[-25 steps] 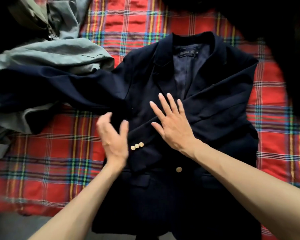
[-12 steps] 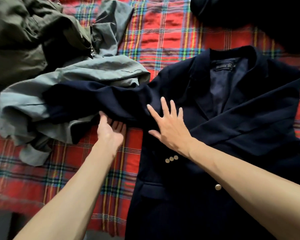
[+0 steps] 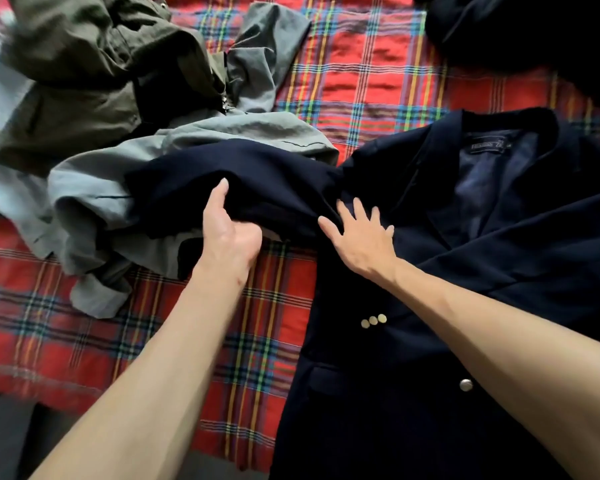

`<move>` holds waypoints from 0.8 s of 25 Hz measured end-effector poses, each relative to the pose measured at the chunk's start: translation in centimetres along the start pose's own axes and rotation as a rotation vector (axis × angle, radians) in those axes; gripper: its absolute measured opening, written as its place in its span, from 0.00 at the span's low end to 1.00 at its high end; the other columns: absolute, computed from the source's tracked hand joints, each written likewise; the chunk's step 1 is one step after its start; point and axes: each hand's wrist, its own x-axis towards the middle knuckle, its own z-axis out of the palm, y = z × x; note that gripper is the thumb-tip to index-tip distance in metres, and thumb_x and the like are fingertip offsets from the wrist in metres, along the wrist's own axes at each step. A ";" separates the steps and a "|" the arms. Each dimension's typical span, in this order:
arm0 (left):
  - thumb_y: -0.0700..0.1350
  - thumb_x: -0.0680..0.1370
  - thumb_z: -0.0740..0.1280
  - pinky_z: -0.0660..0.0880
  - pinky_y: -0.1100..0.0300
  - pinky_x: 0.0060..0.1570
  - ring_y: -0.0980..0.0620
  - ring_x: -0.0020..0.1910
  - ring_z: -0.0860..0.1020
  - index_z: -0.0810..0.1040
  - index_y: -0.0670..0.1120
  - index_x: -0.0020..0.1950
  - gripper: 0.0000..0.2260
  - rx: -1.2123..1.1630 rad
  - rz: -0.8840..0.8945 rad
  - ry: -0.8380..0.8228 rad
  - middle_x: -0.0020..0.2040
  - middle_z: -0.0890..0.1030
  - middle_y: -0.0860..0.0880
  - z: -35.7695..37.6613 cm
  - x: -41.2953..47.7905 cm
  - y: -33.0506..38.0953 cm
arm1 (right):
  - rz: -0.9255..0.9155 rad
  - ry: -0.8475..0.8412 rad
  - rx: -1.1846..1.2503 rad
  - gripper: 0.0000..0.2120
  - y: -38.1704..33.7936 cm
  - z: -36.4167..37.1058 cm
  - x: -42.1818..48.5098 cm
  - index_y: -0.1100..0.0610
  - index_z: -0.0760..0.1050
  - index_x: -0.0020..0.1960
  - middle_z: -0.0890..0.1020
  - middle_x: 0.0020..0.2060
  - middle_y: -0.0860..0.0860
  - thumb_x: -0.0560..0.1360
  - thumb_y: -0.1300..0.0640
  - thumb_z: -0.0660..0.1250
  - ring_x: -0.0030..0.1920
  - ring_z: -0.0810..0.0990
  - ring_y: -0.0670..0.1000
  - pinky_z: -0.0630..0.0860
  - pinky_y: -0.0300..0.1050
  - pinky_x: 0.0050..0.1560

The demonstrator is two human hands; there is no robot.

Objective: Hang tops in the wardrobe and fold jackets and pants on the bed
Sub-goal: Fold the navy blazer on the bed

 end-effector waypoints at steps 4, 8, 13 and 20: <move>0.38 0.77 0.67 0.73 0.50 0.65 0.47 0.60 0.78 0.75 0.42 0.64 0.15 0.135 0.389 -0.181 0.58 0.81 0.45 0.5 -4.2 -0.5 | -0.136 -0.161 0.384 0.21 0.9 -3.8 -0.7 0.48 0.69 0.70 0.71 0.69 0.51 0.83 0.41 0.50 0.68 0.70 0.54 0.60 0.58 0.71; 0.47 0.75 0.70 0.73 0.51 0.51 0.47 0.46 0.77 0.78 0.42 0.48 0.09 1.109 0.907 -0.431 0.45 0.80 0.45 -0.1 -11.9 -7.5 | 0.026 -0.244 1.397 0.27 7.0 -11.5 -9.3 0.44 0.72 0.68 0.78 0.64 0.48 0.79 0.33 0.47 0.63 0.78 0.51 0.73 0.56 0.64; 0.47 0.70 0.68 0.69 0.45 0.67 0.46 0.66 0.73 0.81 0.50 0.52 0.11 2.075 0.731 -1.012 0.63 0.78 0.45 -7.6 -12.3 -18.4 | 0.303 -0.049 1.448 0.30 20.2 -11.2 -20.0 0.47 0.75 0.67 0.76 0.68 0.51 0.78 0.31 0.48 0.62 0.78 0.49 0.76 0.48 0.62; 0.48 0.73 0.73 0.71 0.54 0.62 0.49 0.58 0.76 0.71 0.50 0.60 0.18 1.245 0.194 -0.042 0.60 0.77 0.47 -2.2 -10.6 -22.5 | 0.460 0.184 0.570 0.32 24.8 -5.7 -19.8 0.49 0.71 0.69 0.80 0.56 0.52 0.67 0.45 0.77 0.57 0.79 0.55 0.74 0.48 0.59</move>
